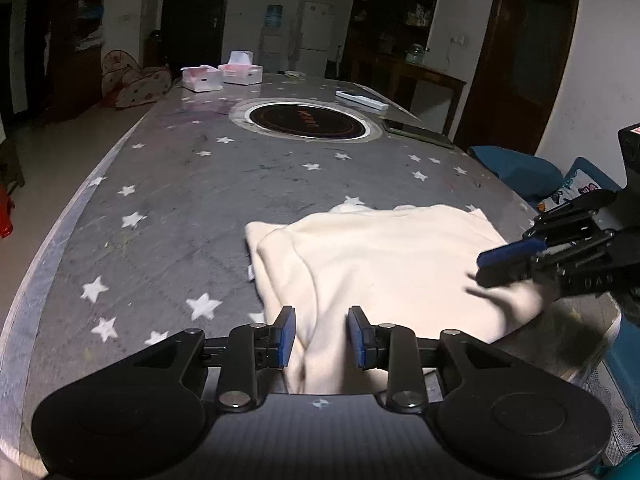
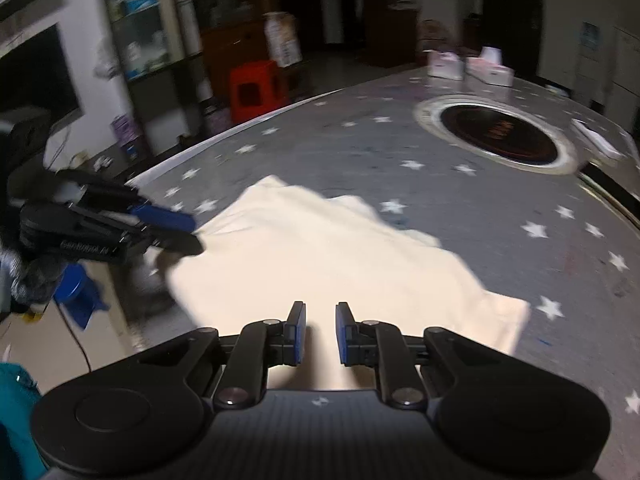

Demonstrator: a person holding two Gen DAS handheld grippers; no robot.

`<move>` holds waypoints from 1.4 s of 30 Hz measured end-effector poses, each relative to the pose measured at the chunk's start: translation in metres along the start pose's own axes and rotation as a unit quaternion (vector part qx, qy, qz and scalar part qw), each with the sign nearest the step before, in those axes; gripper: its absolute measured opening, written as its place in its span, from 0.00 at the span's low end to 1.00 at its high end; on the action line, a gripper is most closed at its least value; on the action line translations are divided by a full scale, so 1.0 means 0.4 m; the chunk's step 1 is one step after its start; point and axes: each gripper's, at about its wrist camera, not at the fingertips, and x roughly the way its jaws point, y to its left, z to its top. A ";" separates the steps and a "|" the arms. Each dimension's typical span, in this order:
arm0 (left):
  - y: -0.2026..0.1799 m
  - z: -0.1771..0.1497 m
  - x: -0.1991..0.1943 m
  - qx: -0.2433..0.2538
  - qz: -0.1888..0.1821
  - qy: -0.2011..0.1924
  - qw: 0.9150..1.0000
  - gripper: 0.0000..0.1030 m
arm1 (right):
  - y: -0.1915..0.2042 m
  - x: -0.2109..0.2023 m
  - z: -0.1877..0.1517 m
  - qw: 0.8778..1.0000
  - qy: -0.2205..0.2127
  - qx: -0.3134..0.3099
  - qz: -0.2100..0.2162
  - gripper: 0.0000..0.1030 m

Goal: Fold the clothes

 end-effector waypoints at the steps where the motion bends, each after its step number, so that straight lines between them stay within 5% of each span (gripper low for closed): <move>1: -0.001 -0.005 0.003 0.005 0.006 0.002 1.000 0.32 | 0.010 0.010 -0.001 1.000 0.005 -0.005 0.003 0.14; 11: 0.054 0.005 -0.043 -0.030 0.019 -0.016 0.999 0.35 | 0.062 0.021 0.025 0.999 0.020 -0.046 0.009 0.15; 14: 0.080 0.014 -0.055 -0.052 0.027 -0.023 0.998 0.35 | 0.104 0.027 0.050 0.997 0.016 -0.078 0.024 0.22; 19: 0.126 0.032 -0.068 -0.100 0.029 -0.026 0.994 0.41 | 0.193 0.069 0.083 0.988 0.019 -0.144 0.056 0.34; 27: 0.146 0.032 -0.064 -0.136 0.012 -0.020 0.990 0.52 | 0.299 0.137 0.086 0.970 0.029 -0.233 0.058 0.40; 31: 0.156 0.030 -0.044 -0.180 -0.014 -0.008 0.984 0.59 | 0.327 0.158 0.076 0.964 0.031 -0.262 0.040 0.36; 34: 0.164 0.031 -0.026 -0.216 -0.028 0.001 0.976 0.67 | 0.322 0.158 0.077 0.966 0.027 -0.255 0.031 0.21; 42: 0.198 0.046 0.016 -0.337 -0.071 0.013 0.939 0.76 | 0.263 0.096 0.107 0.980 -0.020 -0.193 0.046 0.12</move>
